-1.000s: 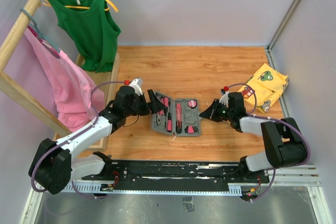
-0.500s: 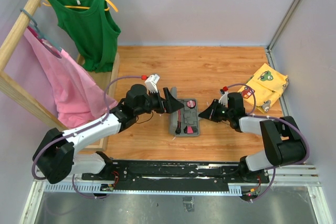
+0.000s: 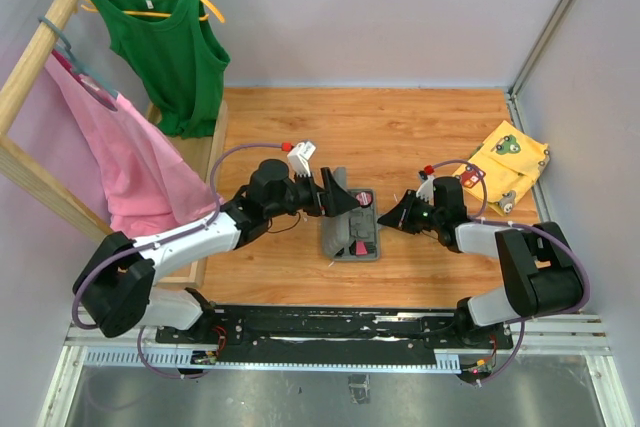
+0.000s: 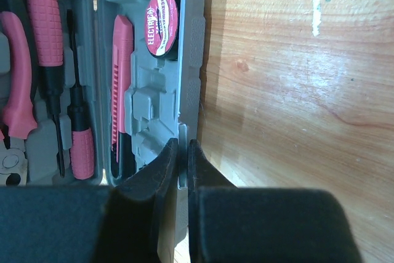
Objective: Sort the tools into containers
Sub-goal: Close the storage box at the center of the board.
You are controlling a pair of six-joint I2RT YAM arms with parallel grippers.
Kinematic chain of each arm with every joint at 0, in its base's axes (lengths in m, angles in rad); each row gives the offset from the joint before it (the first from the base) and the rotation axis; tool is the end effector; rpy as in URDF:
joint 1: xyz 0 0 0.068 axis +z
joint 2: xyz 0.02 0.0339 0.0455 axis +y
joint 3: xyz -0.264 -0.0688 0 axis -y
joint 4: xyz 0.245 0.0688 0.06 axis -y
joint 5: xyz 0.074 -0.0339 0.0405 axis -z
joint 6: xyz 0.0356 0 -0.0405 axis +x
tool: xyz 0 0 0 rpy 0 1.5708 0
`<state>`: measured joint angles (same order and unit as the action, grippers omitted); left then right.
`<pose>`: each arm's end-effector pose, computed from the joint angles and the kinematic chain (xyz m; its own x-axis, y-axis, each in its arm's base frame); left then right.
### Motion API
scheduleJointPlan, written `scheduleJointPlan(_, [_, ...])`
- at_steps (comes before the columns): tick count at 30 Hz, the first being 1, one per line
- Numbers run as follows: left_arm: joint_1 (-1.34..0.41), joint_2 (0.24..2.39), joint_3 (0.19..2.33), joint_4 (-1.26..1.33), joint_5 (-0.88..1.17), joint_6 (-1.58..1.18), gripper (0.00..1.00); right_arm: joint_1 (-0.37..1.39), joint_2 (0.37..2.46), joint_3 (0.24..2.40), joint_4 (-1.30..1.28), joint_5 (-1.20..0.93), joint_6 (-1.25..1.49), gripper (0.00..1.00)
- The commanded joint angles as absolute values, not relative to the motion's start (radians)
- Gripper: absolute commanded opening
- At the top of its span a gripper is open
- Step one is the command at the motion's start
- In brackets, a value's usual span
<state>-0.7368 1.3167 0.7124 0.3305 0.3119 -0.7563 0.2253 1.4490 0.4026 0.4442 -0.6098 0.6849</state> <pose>0.2098 -0.2051 0.2500 -0.7347 -0.2153 -0.6433 0.4869 0.4930 -0.7210 0.2368 0.0752 0.1351 -0.8345 0.3408 -0.4330 -0.1488 0.6172 0.7726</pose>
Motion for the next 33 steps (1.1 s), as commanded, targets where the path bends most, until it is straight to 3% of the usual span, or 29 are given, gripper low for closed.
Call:
scheduleJointPlan(1, [-0.746, 1.357, 0.716, 0.266, 0.323, -0.738, 0.91, 0.241, 1.453, 0.373, 0.334, -0.597, 0.669, 0.01])
scheduleJointPlan(23, [-0.745, 1.438, 0.818, 0.216, 0.286, -0.647, 0.90, 0.241, 1.415, 0.449, 0.211, -0.569, 0.622, 0.01])
scheduleJointPlan(27, [-0.746, 1.429, 0.810, 0.143, 0.213, -0.611, 0.88, 0.241, 1.397, 0.478, 0.170, -0.561, 0.607, 0.07])
scheduleJointPlan(33, [-0.746, 1.429, 0.788, 0.050, 0.101, -0.575, 0.88, 0.241, 1.324, 0.533, 0.064, -0.543, 0.574, 0.28])
